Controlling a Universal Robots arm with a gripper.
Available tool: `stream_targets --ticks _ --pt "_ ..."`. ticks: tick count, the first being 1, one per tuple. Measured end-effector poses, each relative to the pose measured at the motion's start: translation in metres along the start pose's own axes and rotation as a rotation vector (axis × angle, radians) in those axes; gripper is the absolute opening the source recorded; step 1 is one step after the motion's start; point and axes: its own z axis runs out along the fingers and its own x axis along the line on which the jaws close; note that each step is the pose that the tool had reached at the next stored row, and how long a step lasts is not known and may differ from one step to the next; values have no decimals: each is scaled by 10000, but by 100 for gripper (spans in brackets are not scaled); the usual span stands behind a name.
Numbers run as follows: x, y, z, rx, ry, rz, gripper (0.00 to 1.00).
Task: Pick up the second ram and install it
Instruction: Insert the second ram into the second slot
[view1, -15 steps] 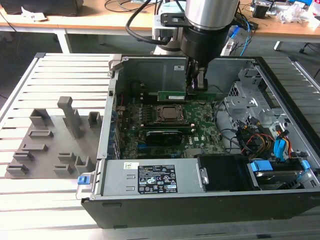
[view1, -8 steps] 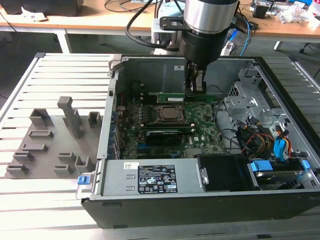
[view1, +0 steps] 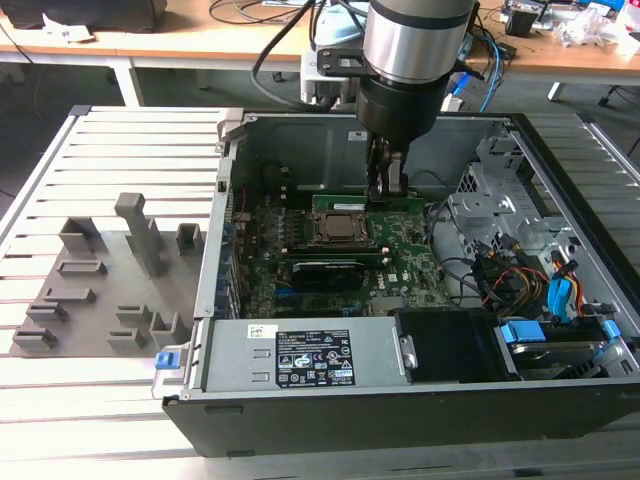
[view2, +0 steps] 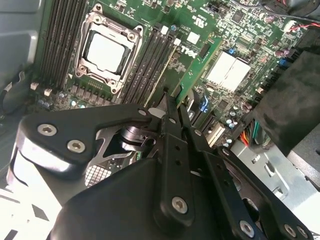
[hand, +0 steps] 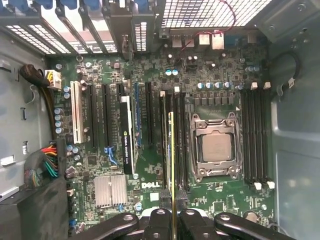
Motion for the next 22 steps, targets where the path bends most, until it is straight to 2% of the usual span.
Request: stream_targets --ticks 11,22 --pt "7 2 107 0 0 0 14" --pt "16 4 246 0 0 0 14"
